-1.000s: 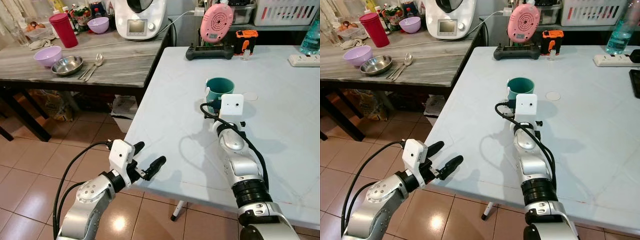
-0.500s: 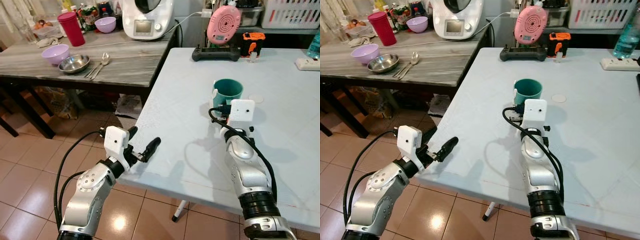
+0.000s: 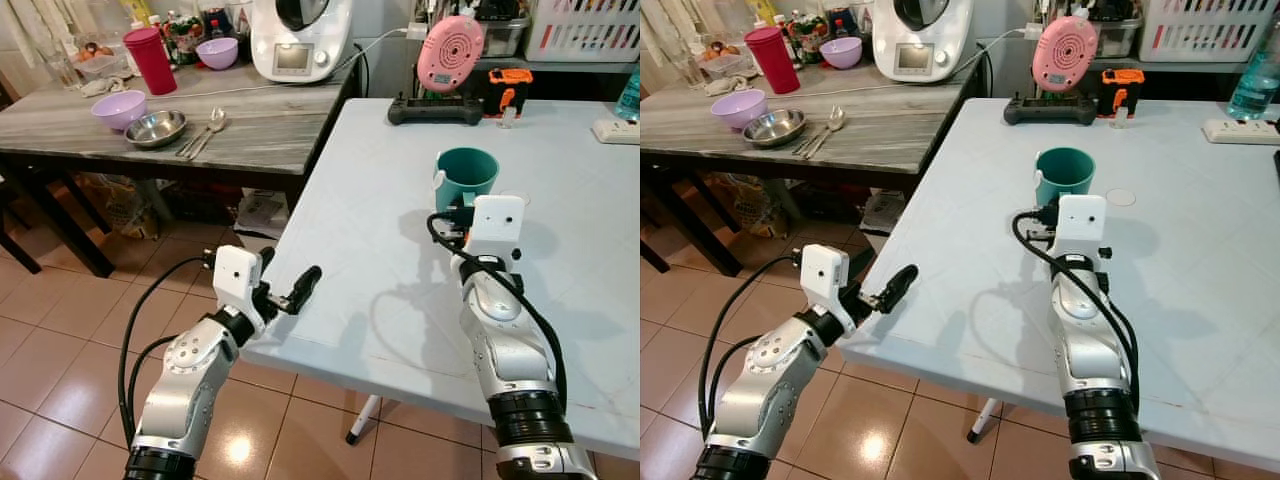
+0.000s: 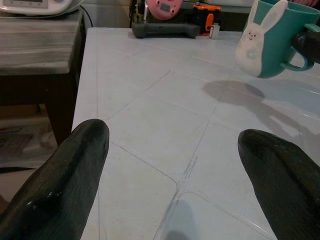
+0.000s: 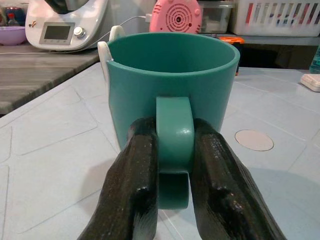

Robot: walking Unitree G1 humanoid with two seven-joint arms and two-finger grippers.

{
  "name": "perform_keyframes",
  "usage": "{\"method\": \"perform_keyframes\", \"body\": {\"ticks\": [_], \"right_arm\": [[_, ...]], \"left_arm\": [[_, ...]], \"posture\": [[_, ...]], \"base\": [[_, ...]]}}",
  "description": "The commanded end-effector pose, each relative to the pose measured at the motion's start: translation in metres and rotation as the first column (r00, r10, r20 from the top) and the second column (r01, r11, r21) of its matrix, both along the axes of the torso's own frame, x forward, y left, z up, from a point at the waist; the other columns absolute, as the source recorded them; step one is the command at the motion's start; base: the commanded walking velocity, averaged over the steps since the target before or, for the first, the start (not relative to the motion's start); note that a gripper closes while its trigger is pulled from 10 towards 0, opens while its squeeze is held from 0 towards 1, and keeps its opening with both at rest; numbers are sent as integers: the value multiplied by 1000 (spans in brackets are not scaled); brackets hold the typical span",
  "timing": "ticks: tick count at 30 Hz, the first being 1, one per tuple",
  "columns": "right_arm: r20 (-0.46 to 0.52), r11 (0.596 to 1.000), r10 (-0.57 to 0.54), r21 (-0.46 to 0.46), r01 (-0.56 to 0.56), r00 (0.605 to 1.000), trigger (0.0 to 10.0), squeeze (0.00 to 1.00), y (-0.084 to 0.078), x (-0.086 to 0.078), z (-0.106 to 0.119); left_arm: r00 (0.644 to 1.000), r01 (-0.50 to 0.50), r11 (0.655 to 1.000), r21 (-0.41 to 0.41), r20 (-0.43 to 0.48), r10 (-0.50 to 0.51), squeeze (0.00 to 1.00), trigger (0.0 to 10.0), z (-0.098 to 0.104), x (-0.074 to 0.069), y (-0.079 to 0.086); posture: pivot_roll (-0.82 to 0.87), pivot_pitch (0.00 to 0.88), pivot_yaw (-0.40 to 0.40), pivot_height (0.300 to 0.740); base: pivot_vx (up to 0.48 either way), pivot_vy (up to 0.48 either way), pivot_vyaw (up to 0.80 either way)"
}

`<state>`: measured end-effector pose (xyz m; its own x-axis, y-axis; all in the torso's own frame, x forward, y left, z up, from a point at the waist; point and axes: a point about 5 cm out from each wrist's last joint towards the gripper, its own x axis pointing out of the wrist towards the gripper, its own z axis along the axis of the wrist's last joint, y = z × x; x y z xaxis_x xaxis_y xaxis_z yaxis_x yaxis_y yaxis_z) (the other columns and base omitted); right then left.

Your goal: Setting the table

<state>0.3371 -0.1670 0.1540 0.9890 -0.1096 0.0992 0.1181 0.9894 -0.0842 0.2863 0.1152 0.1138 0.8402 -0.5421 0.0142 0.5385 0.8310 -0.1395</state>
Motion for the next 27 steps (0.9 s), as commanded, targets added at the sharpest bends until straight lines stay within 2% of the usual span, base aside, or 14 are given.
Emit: {"method": "perform_keyframes", "body": {"ticks": [1, 27], "right_arm": [[22, 1000, 14, -5, -14, 1000, 10000, 0, 3, -1, 6], [22, 1000, 14, -5, -14, 1000, 10000, 0, 3, -1, 6]], "left_arm": [[1000, -16, 1000, 16, 4, 16, 0, 10000, 0, 1, 4], [1000, -16, 1000, 16, 4, 16, 0, 10000, 0, 1, 4]], "posture": [[-237, 0, 105, 740], [-237, 0, 105, 740]], "base": [[0, 0, 0], [0, 0, 0]]}}
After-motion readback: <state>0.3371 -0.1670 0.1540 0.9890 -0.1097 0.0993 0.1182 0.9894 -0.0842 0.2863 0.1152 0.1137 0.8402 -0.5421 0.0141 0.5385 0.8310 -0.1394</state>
